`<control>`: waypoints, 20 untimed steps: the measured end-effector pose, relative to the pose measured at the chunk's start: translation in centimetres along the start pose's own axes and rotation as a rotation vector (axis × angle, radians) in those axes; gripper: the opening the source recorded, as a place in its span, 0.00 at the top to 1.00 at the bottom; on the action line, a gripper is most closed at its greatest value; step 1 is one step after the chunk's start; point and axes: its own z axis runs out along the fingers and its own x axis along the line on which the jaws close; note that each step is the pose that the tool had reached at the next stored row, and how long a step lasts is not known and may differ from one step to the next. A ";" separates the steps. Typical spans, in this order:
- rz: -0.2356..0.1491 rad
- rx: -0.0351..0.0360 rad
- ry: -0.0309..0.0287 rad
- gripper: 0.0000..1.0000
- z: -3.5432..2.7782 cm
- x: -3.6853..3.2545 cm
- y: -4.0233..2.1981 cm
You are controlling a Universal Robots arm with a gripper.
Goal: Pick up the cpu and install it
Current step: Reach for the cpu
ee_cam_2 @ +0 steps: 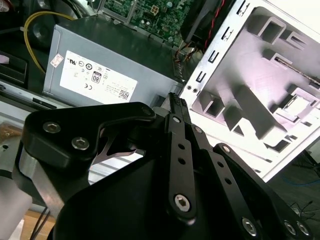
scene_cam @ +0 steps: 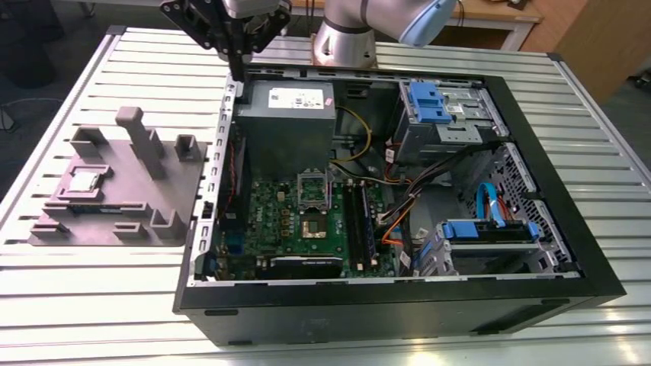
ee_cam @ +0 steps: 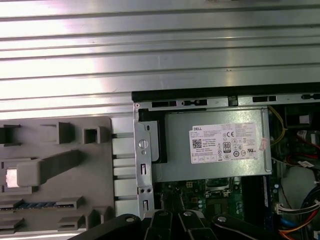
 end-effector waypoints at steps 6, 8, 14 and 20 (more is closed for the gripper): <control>0.000 0.0000 0.0000 0.90 -0.01 0.19 -0.01; 0.000 0.0000 0.0000 0.90 -0.01 0.25 -0.02; 0.000 0.0000 0.0000 0.90 -0.01 0.43 -0.03; 0.000 0.0000 0.0000 0.90 -0.02 0.62 -0.05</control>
